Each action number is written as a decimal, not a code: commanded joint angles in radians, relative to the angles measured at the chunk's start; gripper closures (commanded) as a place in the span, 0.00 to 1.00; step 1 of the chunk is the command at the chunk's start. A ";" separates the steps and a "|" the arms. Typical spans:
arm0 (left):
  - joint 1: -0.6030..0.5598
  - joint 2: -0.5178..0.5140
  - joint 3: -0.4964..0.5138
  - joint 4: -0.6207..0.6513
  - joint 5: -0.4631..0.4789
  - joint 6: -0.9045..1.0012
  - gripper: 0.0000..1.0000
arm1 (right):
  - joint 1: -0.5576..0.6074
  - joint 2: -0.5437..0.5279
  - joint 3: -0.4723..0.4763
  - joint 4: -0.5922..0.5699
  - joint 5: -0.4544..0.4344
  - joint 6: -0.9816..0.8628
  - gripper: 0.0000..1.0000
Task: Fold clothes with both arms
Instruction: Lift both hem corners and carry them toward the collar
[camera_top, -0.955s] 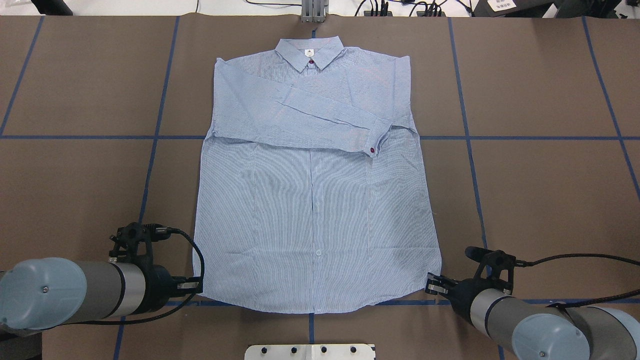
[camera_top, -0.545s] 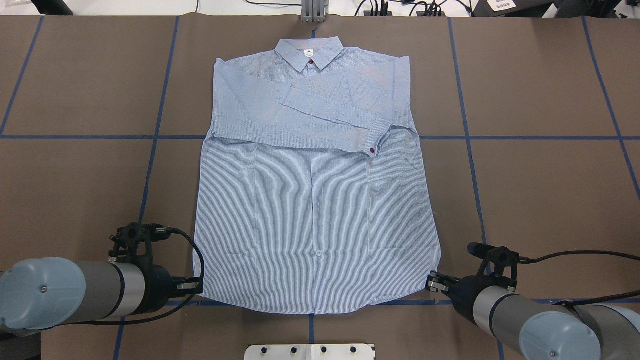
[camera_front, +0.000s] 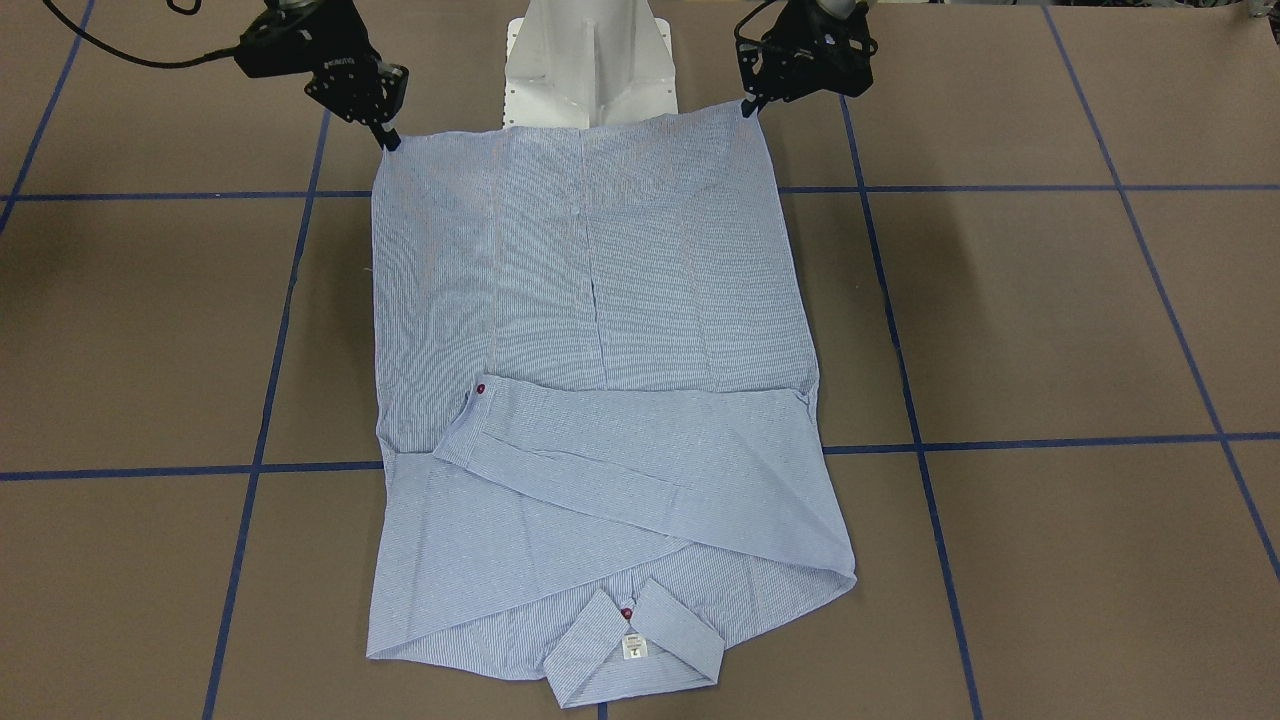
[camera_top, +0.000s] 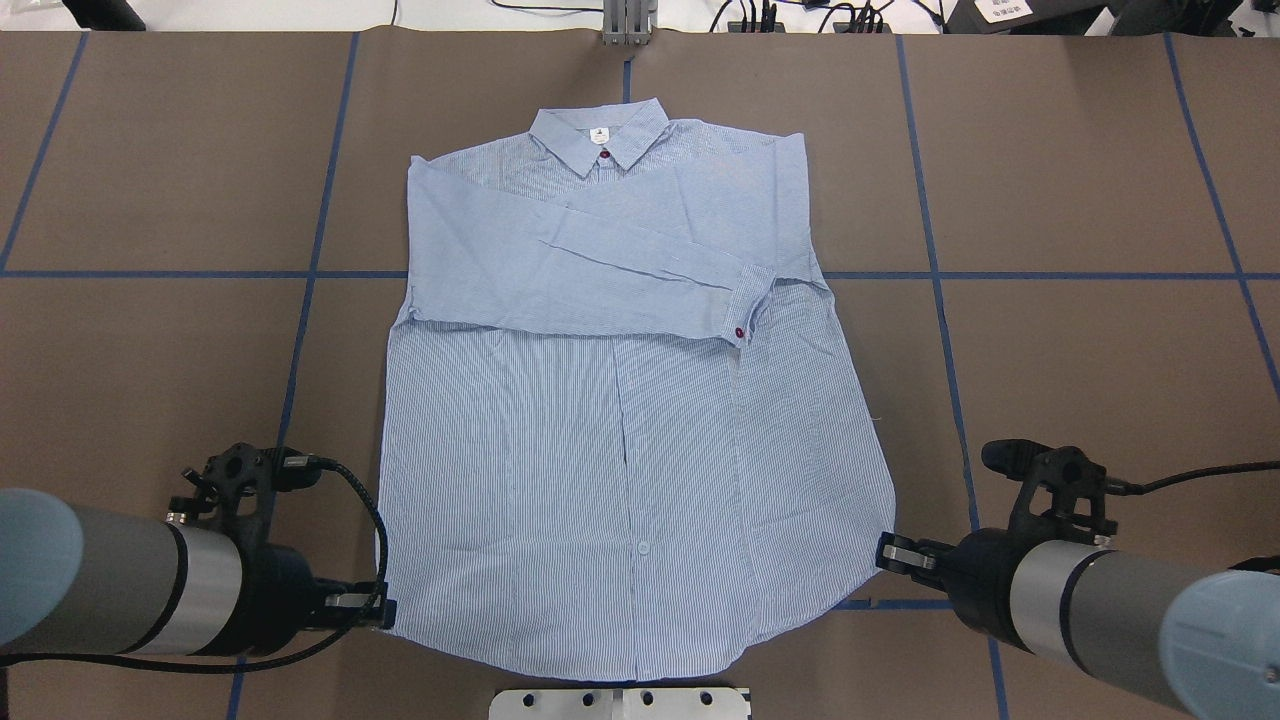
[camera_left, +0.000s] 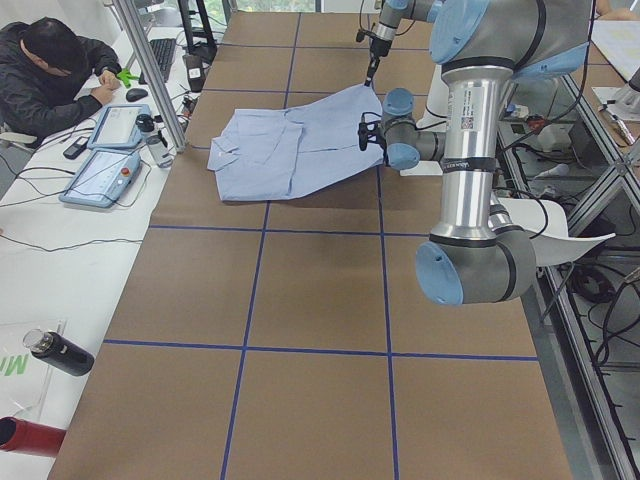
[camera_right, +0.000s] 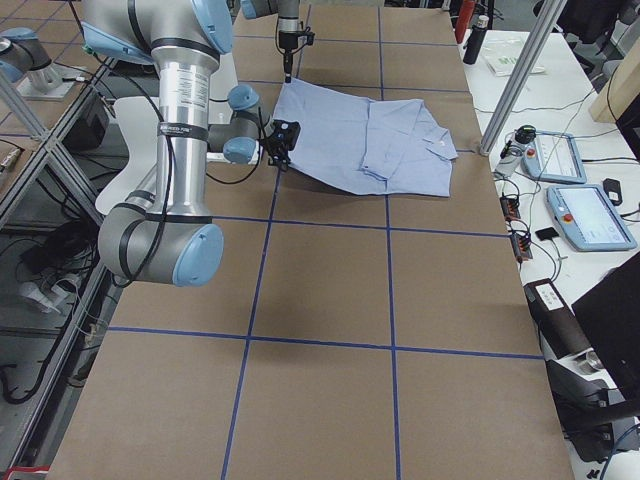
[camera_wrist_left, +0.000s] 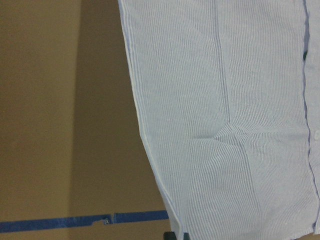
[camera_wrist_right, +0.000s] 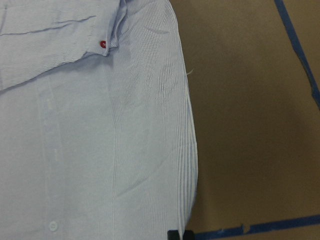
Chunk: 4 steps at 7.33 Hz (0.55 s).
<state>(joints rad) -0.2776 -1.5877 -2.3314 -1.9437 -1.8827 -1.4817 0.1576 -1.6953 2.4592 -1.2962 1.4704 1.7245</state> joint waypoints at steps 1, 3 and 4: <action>-0.009 0.002 -0.170 0.133 -0.100 -0.002 1.00 | 0.014 0.009 0.260 -0.234 0.141 0.003 1.00; -0.066 -0.050 -0.205 0.254 -0.139 -0.003 1.00 | 0.136 0.048 0.241 -0.287 0.228 -0.009 1.00; -0.128 -0.116 -0.122 0.264 -0.133 -0.003 1.00 | 0.198 0.143 0.131 -0.288 0.228 -0.014 1.00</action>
<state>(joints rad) -0.3418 -1.6399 -2.5125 -1.7146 -2.0141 -1.4843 0.2844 -1.6339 2.6796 -1.5685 1.6827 1.7176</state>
